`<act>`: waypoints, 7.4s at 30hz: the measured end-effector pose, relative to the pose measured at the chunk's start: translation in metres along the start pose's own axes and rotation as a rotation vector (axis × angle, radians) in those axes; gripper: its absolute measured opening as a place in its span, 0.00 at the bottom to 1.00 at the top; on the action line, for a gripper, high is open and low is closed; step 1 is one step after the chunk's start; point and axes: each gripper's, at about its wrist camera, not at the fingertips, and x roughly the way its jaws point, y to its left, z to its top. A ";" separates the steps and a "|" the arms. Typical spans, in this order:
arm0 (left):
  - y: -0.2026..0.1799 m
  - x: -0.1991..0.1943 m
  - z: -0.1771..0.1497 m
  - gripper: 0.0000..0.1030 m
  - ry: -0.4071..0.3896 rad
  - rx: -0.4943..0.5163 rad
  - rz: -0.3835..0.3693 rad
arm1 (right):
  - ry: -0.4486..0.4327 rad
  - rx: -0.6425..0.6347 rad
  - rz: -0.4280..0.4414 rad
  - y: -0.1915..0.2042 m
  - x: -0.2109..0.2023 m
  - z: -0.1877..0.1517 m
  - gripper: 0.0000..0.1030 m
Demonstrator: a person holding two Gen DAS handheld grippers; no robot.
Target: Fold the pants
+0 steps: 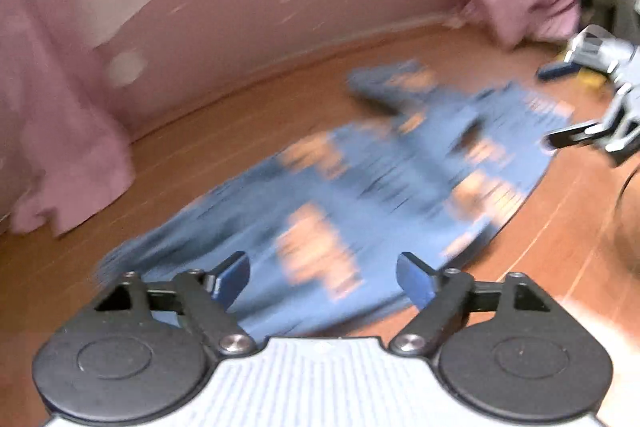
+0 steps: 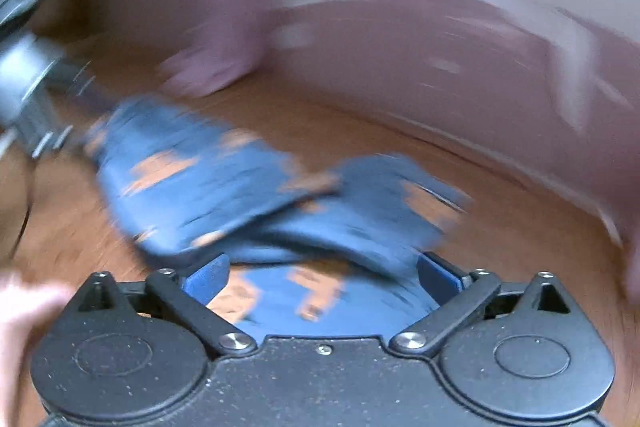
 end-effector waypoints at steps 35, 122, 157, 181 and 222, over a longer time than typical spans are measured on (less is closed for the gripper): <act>-0.101 0.096 0.060 0.02 0.054 -0.165 0.005 | 0.166 0.244 0.100 -0.065 0.100 0.079 0.82; -0.132 0.070 0.046 0.02 -0.050 0.184 -0.209 | -0.014 0.783 -0.361 -0.116 -0.032 -0.039 0.00; -0.063 0.138 0.128 0.52 0.002 0.410 -0.158 | -0.048 0.148 -0.275 -0.105 0.034 -0.036 0.57; -0.082 0.175 0.124 0.00 0.132 0.422 -0.177 | -0.067 0.372 -0.213 -0.169 0.048 -0.056 0.19; 0.064 0.022 -0.063 0.53 0.111 -0.379 0.175 | 0.282 0.200 -0.079 -0.075 0.019 -0.051 0.57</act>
